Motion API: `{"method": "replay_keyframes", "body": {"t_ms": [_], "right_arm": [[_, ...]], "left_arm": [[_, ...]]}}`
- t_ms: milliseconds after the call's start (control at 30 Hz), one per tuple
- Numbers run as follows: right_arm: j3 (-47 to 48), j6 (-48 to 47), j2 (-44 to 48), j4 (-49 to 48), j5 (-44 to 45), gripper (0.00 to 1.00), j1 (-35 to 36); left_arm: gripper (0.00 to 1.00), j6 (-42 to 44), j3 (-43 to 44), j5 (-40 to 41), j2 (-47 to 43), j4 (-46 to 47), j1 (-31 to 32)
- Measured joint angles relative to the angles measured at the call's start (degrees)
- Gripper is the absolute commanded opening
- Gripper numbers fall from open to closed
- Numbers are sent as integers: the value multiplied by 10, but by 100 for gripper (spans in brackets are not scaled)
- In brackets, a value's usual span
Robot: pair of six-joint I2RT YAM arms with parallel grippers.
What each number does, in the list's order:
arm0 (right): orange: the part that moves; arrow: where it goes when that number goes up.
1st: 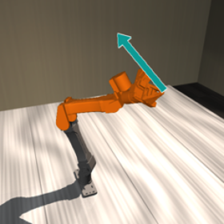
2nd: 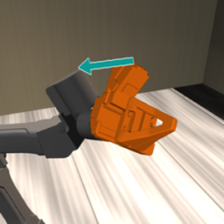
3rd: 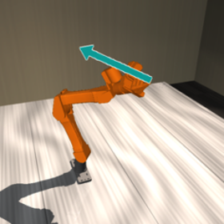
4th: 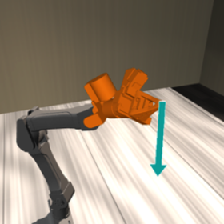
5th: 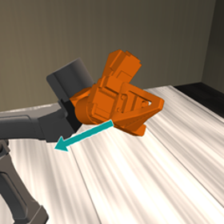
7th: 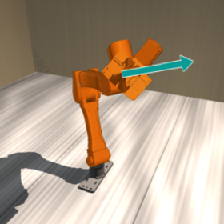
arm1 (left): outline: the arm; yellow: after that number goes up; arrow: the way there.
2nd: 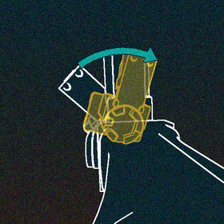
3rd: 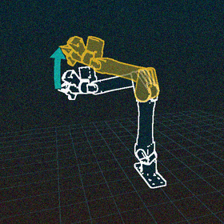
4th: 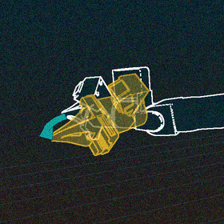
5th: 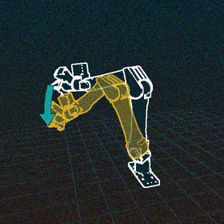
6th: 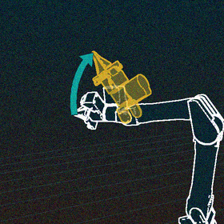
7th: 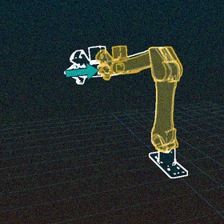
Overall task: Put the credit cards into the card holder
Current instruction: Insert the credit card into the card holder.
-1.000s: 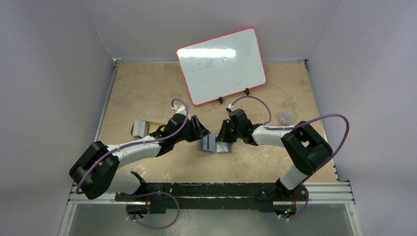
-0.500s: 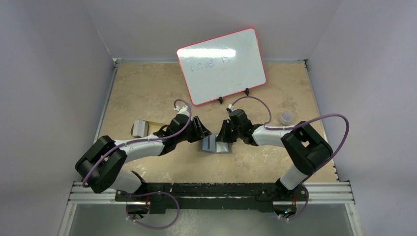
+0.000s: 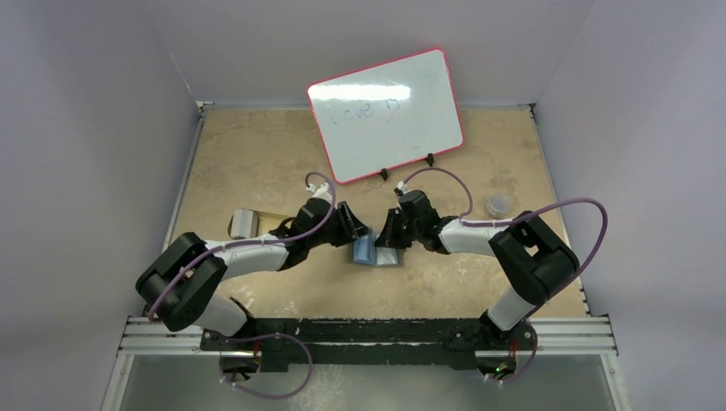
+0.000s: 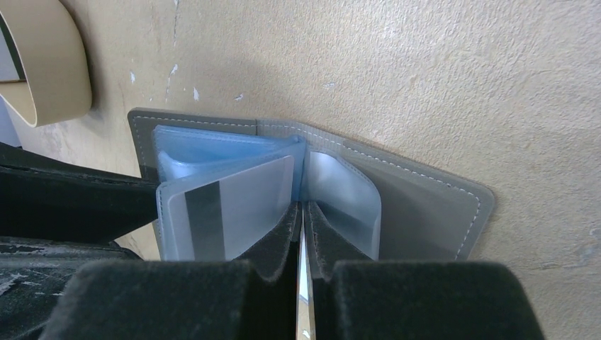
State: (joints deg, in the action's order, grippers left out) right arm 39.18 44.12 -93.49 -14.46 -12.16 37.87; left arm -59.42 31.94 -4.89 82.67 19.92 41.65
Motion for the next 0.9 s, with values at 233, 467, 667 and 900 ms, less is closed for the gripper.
{"method": "replay_keyframes", "body": {"t_ms": [233, 467, 667, 900], "right_arm": [[-3, 0, 0, -6, -3, 6, -1], [-7, 0, -3, -18, -8, 8, -1], [-8, 2, -1, -19, -8, 13, 0], [-9, 2, 24, 26, -7, 19, 0]], "left_arm": [[21, -1, -15, -4, 3, 19, 0], [19, -1, -19, -4, 12, 23, 0], [17, 1, -19, -2, 31, 17, 0], [17, 8, -13, 7, 35, -13, 0]]}}
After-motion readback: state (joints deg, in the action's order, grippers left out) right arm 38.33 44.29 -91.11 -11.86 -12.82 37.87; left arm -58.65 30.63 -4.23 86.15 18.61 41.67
